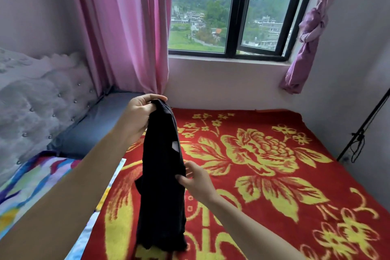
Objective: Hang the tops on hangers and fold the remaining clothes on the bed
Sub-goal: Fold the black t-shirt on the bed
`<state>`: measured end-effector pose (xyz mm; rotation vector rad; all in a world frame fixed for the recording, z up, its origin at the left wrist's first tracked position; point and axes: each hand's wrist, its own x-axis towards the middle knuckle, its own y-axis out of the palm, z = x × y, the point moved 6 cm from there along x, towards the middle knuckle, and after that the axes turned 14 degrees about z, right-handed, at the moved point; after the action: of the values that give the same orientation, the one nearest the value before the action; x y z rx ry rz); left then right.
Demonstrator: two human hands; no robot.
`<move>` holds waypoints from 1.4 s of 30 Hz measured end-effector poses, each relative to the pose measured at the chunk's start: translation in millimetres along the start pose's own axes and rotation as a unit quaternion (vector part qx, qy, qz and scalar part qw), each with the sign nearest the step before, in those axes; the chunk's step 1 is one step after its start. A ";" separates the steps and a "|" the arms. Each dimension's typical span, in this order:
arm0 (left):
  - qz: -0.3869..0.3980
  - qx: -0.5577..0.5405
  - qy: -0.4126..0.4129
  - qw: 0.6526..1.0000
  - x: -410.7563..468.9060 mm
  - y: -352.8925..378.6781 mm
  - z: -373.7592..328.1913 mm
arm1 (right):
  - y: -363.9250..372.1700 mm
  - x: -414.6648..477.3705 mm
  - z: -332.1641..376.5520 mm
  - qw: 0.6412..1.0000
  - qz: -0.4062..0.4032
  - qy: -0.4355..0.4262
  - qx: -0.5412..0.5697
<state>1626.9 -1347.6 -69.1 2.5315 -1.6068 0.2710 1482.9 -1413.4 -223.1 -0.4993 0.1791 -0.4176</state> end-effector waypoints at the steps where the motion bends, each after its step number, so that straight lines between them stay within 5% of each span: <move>1: 0.004 -0.006 0.002 1.000 -0.4 -2.3 -0.2 | -7.6 1.2 -6.5 1.000 -0.018 0.020 -0.017; 7: 0.047 0.156 -0.009 0.987 -7.3 -35.8 6.0 | -75.0 -13.6 -36.2 0.973 -0.118 0.078 0.180; 11: 0.054 0.439 -0.022 0.897 -13.4 -55.7 7.2 | -113.8 -23.1 -18.6 0.992 -0.078 0.015 0.096; 14: 0.026 0.532 -0.031 0.846 -21.4 -67.6 18.3 | -128.7 -31.7 0.6 0.999 -0.014 -0.016 -0.024; 16: -0.001 0.527 0.004 0.850 -28.0 -66.1 18.2 | -131.3 -37.4 7.4 0.977 0.031 0.007 -0.213; 19: -0.049 0.448 0.013 0.893 -29.6 -69.5 16.3 | -119.8 -47.3 5.8 0.868 0.091 0.026 -0.488; 22: -0.028 0.315 -0.027 0.948 -26.6 -65.9 18.8 | -109.4 -55.1 -7.9 0.829 0.066 -0.013 -0.556; 24: -0.003 0.213 -0.034 0.976 -27.2 -59.8 17.7 | -115.3 -58.8 -15.4 0.890 -0.001 -0.073 -0.450; 27: 0.017 0.054 -0.036 0.998 -31.2 -55.4 12.6 | -142.6 -64.0 -26.2 0.978 -0.125 -0.063 -0.154; 31: 0.050 0.050 -0.025 0.997 -32.7 -53.0 3.6 | -146.0 -70.7 -26.8 0.985 -0.132 -0.014 0.111; 34: 0.109 0.172 0.014 0.979 -38.7 -46.2 -1.1 | -145.8 -73.3 -25.0 0.985 -0.105 0.011 0.137; 37: 0.066 0.336 0.082 0.936 -42.3 -56.5 -5.0 | -148.3 -80.3 -14.8 0.992 -0.050 0.025 0.115; 42: -0.017 0.260 0.100 0.960 -47.3 -80.2 -6.2 | -161.9 -94.8 32.2 0.994 -0.047 -0.025 0.094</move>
<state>1679.2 -1270.6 -74.6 2.7640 -1.5705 1.0349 1350.4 -1487.8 -108.4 -0.3328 0.0672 -0.5076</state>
